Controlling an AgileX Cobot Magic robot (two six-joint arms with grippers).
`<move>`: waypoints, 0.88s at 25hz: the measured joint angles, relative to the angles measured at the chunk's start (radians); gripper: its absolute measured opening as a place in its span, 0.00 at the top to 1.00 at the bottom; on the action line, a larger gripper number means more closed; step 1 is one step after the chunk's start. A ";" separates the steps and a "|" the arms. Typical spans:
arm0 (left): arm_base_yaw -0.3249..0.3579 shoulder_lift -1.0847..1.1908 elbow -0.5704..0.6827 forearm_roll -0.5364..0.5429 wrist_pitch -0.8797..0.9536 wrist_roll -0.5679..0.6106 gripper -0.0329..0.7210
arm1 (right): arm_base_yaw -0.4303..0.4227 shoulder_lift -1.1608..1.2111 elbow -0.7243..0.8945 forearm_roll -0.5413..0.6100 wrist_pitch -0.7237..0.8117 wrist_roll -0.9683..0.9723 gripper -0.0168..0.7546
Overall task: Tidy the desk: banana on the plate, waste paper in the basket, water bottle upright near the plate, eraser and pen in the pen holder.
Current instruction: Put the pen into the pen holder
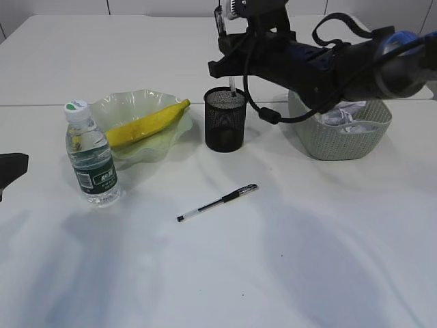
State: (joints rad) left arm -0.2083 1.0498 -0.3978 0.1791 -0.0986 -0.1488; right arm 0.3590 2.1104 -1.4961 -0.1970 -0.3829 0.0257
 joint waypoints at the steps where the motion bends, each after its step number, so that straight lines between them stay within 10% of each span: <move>1: 0.000 0.000 0.000 0.002 0.000 0.000 0.28 | 0.000 0.009 -0.003 -0.001 -0.002 0.001 0.92; 22: 0.000 0.000 0.000 0.012 0.000 0.000 0.28 | 0.000 0.109 -0.052 -0.033 -0.066 0.010 0.92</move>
State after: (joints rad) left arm -0.2083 1.0498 -0.3978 0.1914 -0.0986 -0.1488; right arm 0.3590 2.2194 -1.5485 -0.2302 -0.4491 0.0356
